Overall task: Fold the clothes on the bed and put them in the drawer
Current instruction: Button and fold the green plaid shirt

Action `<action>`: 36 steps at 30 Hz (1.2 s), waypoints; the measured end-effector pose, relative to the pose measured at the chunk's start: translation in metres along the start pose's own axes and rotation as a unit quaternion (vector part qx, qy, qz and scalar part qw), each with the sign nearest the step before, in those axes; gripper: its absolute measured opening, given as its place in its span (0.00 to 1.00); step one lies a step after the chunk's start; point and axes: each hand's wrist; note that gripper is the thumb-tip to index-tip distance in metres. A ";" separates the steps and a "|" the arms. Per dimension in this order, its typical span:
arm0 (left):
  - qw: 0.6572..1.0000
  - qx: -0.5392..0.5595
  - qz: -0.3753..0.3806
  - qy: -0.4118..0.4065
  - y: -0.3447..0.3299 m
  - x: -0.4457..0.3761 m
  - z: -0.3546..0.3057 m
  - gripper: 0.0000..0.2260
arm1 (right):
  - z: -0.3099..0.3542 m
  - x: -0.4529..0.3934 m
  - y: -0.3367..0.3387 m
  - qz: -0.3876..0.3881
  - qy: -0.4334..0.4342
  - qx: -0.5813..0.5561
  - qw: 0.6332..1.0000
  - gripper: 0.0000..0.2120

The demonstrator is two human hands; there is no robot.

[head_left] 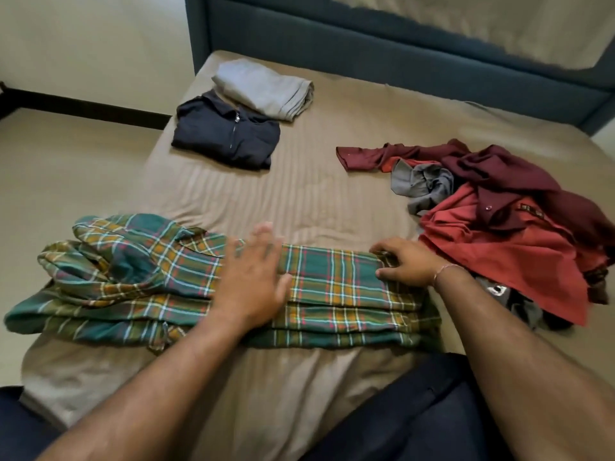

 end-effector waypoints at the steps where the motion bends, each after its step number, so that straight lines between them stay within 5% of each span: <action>1: 0.998 0.025 0.004 -0.062 -0.001 -0.004 -0.027 0.35 | 0.001 -0.002 0.005 0.030 0.004 -0.026 0.999 0.24; 6: 0.979 0.073 0.109 -0.158 -0.017 -0.019 -0.118 0.36 | -0.014 -0.013 0.021 0.091 -0.059 -0.041 0.993 0.10; 9: 0.980 0.062 0.125 -0.145 -0.027 -0.025 -0.132 0.37 | -0.031 -0.004 0.027 0.111 -0.105 -0.147 0.977 0.19; 12: 0.978 0.071 0.121 -0.151 -0.029 -0.029 -0.143 0.38 | -0.044 0.019 0.014 0.066 -0.091 -0.437 0.893 0.09; 14: 0.978 0.078 0.115 -0.154 -0.029 -0.031 -0.152 0.39 | -0.047 0.034 -0.001 0.039 -0.087 -0.557 0.825 0.13; 19: 0.986 0.069 0.123 -0.086 -0.033 -0.039 -0.200 0.40 | -0.049 0.047 -0.030 -0.021 -0.250 -0.549 0.797 0.05; 23: 0.986 0.078 0.137 -0.060 -0.037 -0.044 -0.241 0.42 | -0.034 0.034 -0.026 -0.228 -0.323 -0.321 0.861 0.06; 29: 0.956 0.253 0.085 -0.122 -0.001 -0.032 -0.148 0.40 | 0.090 0.036 -0.036 -0.420 -0.130 -0.269 0.857 0.20; 36: 0.942 0.247 -0.215 0.070 0.062 0.039 0.070 0.24 | 0.291 -0.001 -0.062 -0.364 0.150 -0.253 0.884 0.17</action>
Point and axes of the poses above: each hand's wrist, its own x-axis away from the middle knuckle, its own y-axis out of the back of the hand, z = x × y, and after that the axes turned 3 degrees about -x, right-handed
